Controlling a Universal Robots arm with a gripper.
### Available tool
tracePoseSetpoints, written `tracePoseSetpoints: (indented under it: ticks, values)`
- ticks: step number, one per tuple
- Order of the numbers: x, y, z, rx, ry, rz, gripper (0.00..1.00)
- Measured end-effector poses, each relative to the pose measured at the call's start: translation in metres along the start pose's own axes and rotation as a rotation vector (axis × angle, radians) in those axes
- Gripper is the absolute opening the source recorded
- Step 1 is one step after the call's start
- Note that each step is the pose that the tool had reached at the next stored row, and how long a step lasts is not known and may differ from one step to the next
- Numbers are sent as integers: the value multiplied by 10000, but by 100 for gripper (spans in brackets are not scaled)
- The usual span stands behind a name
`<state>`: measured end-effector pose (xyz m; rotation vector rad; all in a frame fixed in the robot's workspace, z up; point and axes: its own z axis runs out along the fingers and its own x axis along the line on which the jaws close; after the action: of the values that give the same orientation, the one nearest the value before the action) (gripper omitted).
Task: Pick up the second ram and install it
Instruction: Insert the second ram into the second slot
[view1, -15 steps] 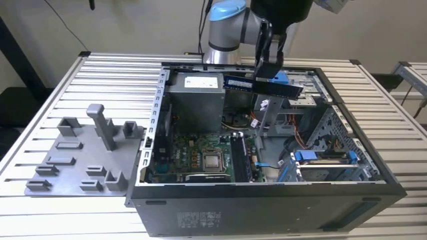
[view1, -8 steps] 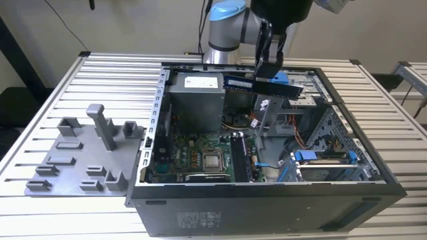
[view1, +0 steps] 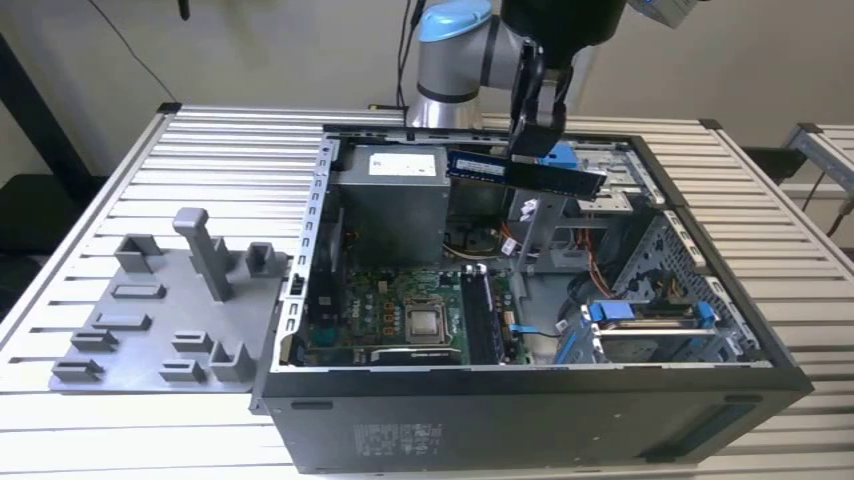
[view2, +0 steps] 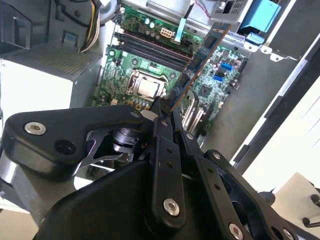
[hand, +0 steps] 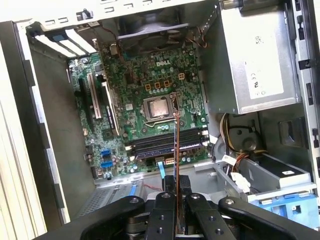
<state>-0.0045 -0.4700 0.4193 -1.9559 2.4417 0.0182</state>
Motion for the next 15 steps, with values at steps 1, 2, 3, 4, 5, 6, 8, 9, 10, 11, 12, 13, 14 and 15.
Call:
tracePoseSetpoints:
  ticks: [1,2,3,4,5,6,8,9,10,11,12,13,14,15]
  values:
    - [0,0,0,0,0,6,14]
    - [0,0,0,0,0,12,14]
    - [0,0,0,1,0,17,14]
    - [0,0,0,1,0,23,14]
    - [0,0,0,1,0,31,14]
    - [0,0,0,1,0,45,14]
    - [0,0,0,2,0,117,14]
    - [0,0,0,3,0,171,14]
    - [0,0,0,4,0,235,14]
    - [0,0,1,6,0,318,14]
    - [0,0,1,7,0,400,14]
    - [0,0,1,8,-1,481,14]
    - [0,0,1,10,0,566,14]
    - [0,0,1,12,-1,646,14]
